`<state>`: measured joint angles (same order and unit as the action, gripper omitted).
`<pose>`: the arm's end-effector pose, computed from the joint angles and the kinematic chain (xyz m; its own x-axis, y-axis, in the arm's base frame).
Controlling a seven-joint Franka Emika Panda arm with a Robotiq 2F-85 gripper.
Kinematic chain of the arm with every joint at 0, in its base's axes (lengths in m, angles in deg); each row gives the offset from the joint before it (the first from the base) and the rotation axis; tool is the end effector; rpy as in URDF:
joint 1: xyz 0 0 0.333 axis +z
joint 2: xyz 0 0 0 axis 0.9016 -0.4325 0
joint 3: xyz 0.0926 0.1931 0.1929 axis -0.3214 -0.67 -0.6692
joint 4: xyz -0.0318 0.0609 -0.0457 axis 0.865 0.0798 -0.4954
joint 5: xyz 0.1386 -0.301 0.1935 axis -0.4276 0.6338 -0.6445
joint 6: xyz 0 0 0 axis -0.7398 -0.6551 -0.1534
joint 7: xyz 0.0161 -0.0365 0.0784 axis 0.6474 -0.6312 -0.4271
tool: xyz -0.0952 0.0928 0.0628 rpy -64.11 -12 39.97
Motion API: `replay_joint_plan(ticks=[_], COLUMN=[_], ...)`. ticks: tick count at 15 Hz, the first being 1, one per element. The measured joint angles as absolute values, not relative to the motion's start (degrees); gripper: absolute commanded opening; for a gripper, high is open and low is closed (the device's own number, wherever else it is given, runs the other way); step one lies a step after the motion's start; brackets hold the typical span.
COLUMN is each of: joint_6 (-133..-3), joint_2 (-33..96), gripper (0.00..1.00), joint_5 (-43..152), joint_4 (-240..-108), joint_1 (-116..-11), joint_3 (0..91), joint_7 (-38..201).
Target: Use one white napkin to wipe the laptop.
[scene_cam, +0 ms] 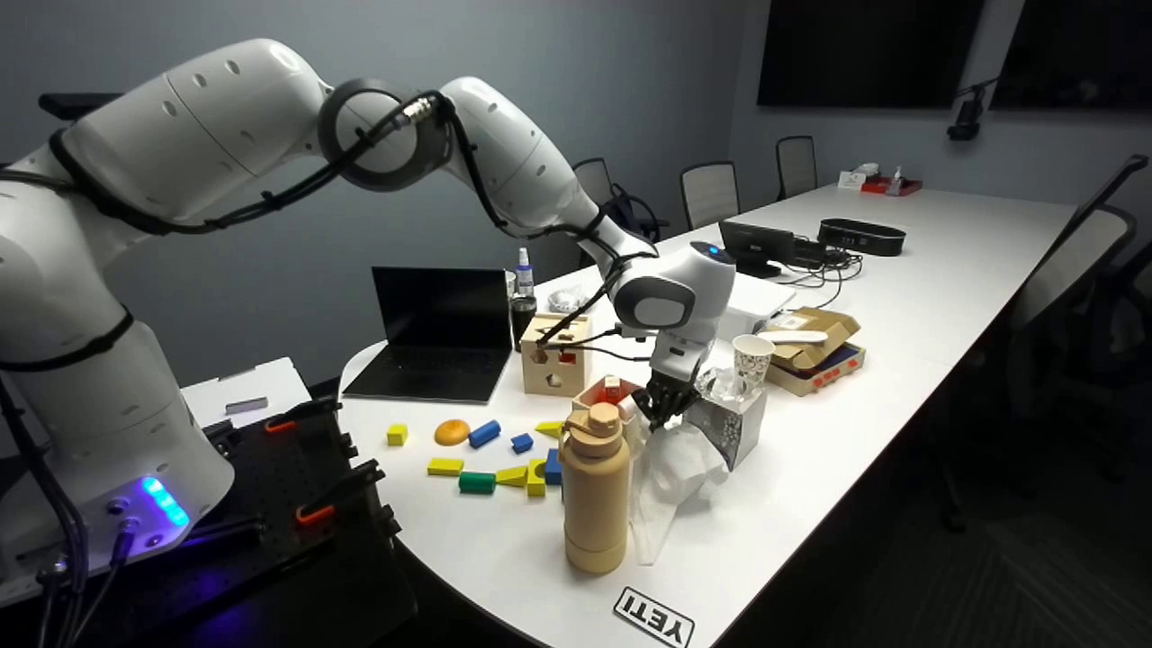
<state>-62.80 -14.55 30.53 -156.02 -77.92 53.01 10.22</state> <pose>0.6365 -0.2498 0.0272 -0.3468 -0.9312 -0.1125 -0.9368 0.3380 0.0905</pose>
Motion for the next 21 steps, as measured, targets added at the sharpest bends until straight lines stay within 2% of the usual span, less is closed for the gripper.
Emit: replay_joint_plan(ticks=[11, 16, 21], joint_6=[-35.75, -30.10, -29.95], joint_2=[8.73, 9.50, 4.39], gripper=[0.00, 0.00, 0.00], joint_5=[27.74, 24.44, 20.81], joint_4=[-164.99, -164.84, -164.13], joint_1=[-78.03, -76.31, -73.80], joint_3=[45.58, 42.06, 39.27], joint_7=[21.08, 30.99, 44.04])
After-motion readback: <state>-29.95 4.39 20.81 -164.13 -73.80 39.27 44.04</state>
